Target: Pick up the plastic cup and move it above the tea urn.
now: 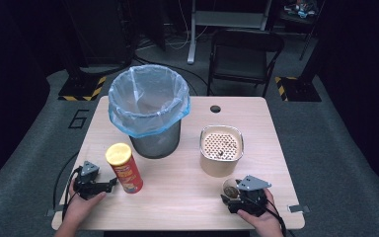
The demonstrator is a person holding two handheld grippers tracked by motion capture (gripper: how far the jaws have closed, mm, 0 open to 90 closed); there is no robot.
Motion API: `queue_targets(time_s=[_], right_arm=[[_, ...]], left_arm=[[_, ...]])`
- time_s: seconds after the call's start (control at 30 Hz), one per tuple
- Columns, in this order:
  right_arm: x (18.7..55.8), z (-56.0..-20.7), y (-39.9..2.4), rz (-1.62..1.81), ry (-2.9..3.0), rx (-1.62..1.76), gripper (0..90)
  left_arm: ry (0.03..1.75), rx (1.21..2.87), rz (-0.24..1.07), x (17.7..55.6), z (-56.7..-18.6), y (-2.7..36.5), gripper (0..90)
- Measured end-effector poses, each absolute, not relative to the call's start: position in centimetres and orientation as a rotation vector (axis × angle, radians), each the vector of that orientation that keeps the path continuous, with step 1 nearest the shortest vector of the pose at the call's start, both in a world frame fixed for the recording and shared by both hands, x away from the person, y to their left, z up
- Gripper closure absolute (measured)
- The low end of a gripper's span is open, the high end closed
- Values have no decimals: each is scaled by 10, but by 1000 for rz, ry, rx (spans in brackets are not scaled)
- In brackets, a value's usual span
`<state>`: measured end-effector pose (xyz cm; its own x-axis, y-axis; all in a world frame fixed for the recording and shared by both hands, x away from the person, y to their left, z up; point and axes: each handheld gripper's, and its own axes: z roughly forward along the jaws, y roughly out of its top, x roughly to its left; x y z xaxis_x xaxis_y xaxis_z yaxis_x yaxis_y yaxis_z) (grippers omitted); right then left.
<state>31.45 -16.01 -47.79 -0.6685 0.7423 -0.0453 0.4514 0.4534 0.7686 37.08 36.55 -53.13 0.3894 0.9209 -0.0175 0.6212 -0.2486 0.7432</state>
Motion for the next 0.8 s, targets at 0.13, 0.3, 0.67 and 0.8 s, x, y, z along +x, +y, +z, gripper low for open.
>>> queue_targets(time_s=[0.13,0.3,0.67,0.8], right_arm=[[315,-478,-162,1061,2324,1008,233],[318,-476,-173,1052,2300,1041,234],[337,-473,-218,1036,2184,1169,237],[350,-476,-230,1002,2152,1178,237]], left_arm=[[1318,1974,566,371,-531,366,119],[1317,1973,565,371,-531,366,119],[1318,1974,564,371,-531,366,118],[1318,1974,564,371,-531,366,118]])
